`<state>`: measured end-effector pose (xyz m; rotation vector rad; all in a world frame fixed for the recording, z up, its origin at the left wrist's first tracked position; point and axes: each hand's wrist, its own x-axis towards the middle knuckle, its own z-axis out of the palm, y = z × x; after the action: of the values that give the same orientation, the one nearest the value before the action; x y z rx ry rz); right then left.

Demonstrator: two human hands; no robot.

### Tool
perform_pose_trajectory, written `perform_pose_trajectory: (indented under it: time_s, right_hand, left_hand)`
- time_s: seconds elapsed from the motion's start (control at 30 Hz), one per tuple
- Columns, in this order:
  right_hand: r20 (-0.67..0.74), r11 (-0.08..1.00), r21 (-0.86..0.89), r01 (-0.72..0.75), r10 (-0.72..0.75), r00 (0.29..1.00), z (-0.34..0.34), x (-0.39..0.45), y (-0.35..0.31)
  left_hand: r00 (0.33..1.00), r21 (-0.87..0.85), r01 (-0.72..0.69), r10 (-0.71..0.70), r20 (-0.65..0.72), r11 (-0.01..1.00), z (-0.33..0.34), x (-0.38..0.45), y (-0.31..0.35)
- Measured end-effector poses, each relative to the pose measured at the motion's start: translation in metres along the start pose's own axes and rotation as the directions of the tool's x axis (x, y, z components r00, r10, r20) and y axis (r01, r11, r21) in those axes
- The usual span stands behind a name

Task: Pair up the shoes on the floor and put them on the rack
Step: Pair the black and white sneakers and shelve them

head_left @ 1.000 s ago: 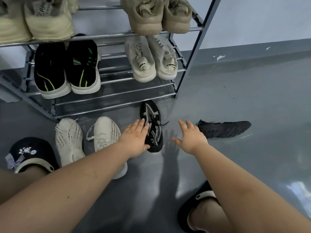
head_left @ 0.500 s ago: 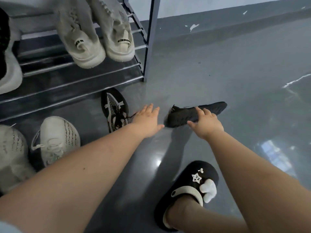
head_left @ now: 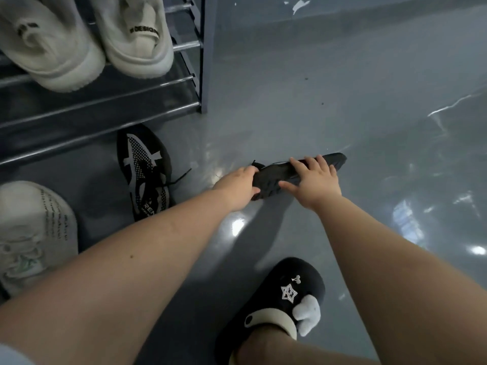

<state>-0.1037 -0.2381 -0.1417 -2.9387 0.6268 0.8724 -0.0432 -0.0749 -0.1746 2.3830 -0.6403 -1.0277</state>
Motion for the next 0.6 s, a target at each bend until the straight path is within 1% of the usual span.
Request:
perform_pose_trajectory:
  time_s: [0.13, 0.23, 0.3, 0.4, 0.47, 0.53, 0.6]
  right_hand:
    - [-0.026, 0.998, -0.069, -0.004, 0.003, 1.000, -0.007, 0.009, -0.004]
    - [-0.015, 0.995, -0.098, 0.026, -0.028, 1.000, -0.012, 0.007, -0.019]
    - [-0.045, 0.997, -0.057, 0.056, -0.058, 0.997, -0.013, 0.001, -0.037]
    - [-0.148, 0.991, 0.047, 0.127, -0.118, 0.982, -0.019, -0.008, -0.069]
    - [-0.224, 0.978, 0.063, 0.201, -0.183, 0.957, -0.026, -0.014, -0.093]
    - [-0.305, 0.954, 0.032, 0.298, -0.275, 0.912, -0.034, -0.022, -0.115]
    - [-0.370, 0.916, -0.052, 0.397, -0.387, 0.845, -0.040, -0.032, -0.137]
  left_hand:
    - [1.000, -0.057, -0.027, 0.027, 0.002, 0.998, -0.011, 0.001, -0.007]
    - [1.000, -0.162, -0.022, 0.020, -0.012, 0.987, -0.033, -0.004, -0.020]
    - [1.000, -0.275, -0.010, 0.008, -0.006, 0.961, -0.054, -0.011, -0.033]
    - [1.000, -0.437, 0.017, -0.019, 0.001, 0.899, -0.086, -0.033, -0.055]
    - [0.997, -0.583, 0.030, -0.067, -0.041, 0.812, -0.099, -0.055, -0.071]
    - [0.982, -0.761, 0.035, -0.165, -0.094, 0.647, -0.104, -0.076, -0.086]
    - [0.948, -0.873, 0.047, -0.298, -0.114, 0.485, -0.105, -0.096, -0.101]
